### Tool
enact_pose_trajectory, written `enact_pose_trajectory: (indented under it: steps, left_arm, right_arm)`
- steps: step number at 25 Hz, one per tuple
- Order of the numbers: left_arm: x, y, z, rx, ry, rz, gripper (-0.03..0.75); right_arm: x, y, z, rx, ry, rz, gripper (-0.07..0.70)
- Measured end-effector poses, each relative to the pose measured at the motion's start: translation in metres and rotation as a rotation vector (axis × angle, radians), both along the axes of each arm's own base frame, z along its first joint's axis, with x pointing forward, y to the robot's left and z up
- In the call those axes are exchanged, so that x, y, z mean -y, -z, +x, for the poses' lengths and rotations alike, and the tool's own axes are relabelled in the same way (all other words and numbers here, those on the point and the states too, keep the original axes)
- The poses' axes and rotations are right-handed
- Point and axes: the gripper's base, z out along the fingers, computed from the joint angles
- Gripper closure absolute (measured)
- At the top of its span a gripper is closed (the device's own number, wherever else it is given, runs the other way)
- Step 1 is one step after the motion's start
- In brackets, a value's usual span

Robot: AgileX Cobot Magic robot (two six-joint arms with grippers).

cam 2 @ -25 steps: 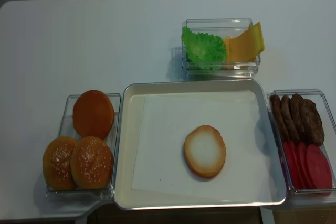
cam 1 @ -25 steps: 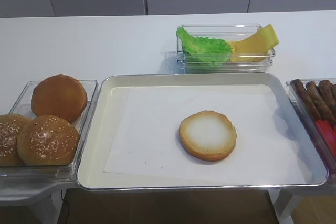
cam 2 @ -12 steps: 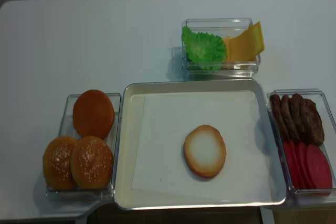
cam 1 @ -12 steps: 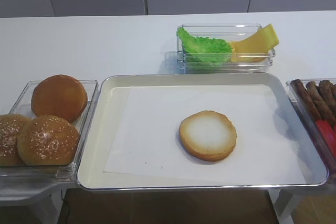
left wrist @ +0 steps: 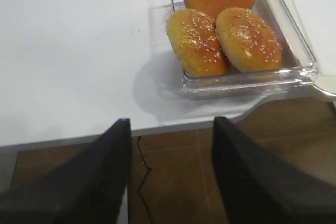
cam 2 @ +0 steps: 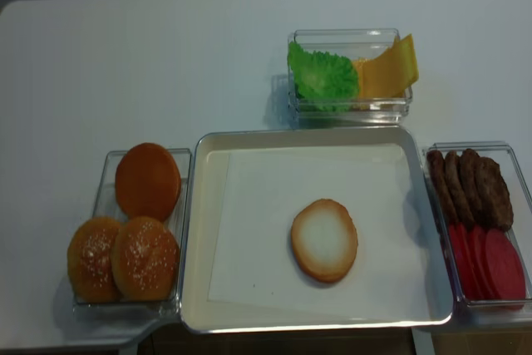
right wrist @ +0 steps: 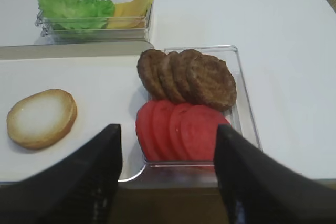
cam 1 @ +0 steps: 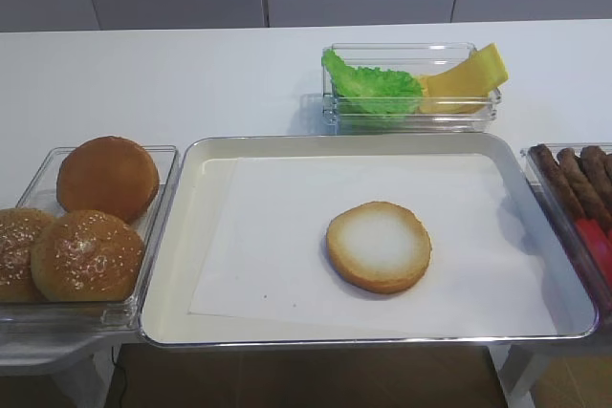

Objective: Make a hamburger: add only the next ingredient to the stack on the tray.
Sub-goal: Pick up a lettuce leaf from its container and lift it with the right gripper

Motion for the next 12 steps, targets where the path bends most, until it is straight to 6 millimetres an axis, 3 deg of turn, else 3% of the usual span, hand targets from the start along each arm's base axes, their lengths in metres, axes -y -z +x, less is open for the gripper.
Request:
enact_pose_trajectory:
  steps: [2,12]
  left_arm:
    - [0.0,0.0,0.0,0.0,0.0,0.0,0.344]
    - [0.0,0.0,0.0,0.0,0.0,0.0,0.344]
  right_arm:
    - [-0.001,-0.004,0.005,-0.006,-0.002,0.008,0.209]
    - [-0.005,-0.027,0.076,-0.039,-0.034,0.041,0.22]
